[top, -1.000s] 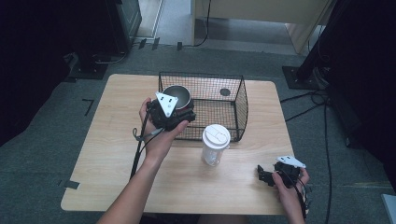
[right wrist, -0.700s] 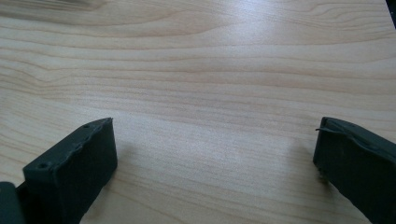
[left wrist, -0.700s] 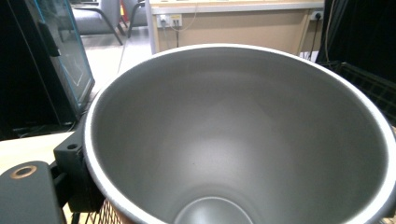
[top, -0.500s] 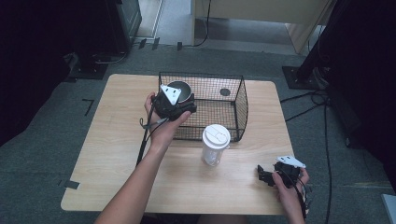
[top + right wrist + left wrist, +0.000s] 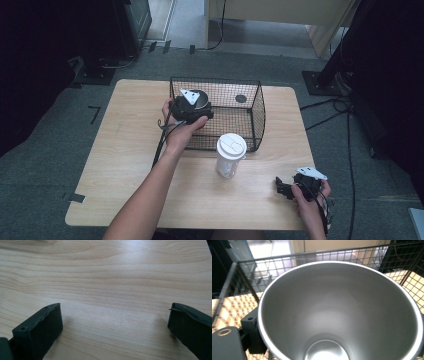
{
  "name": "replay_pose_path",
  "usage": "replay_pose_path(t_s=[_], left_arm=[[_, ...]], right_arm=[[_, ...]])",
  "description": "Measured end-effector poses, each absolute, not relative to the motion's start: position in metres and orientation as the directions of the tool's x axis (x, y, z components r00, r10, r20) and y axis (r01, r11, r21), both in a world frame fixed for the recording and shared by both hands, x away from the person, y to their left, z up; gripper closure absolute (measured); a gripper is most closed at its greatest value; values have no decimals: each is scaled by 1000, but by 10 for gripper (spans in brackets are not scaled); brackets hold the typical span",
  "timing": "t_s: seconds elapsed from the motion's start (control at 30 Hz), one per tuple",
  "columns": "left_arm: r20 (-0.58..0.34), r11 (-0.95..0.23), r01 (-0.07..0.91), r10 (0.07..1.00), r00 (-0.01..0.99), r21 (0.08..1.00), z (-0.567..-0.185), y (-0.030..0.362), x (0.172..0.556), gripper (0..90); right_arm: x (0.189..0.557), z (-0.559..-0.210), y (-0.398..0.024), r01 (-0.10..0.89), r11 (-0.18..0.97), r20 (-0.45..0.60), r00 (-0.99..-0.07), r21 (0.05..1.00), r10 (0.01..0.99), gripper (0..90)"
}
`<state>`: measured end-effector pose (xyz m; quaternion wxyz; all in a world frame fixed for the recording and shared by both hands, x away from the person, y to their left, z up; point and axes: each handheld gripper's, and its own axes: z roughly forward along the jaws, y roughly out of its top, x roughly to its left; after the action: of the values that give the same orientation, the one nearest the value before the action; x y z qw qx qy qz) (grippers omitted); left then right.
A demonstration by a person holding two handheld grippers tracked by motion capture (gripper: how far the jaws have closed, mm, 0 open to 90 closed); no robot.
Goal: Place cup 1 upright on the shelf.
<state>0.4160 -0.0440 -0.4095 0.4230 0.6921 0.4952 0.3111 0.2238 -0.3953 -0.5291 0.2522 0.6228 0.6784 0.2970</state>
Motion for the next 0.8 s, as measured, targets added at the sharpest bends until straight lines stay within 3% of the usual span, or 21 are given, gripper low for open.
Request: replay_pose_path(t_s=[0.8], left_arm=[[77, -243, 565, 950, 302, 788, -426, -57, 435, 78]], right_arm=[[224, -529, -395, 695, 48, 28, -97, 717, 995, 0]])
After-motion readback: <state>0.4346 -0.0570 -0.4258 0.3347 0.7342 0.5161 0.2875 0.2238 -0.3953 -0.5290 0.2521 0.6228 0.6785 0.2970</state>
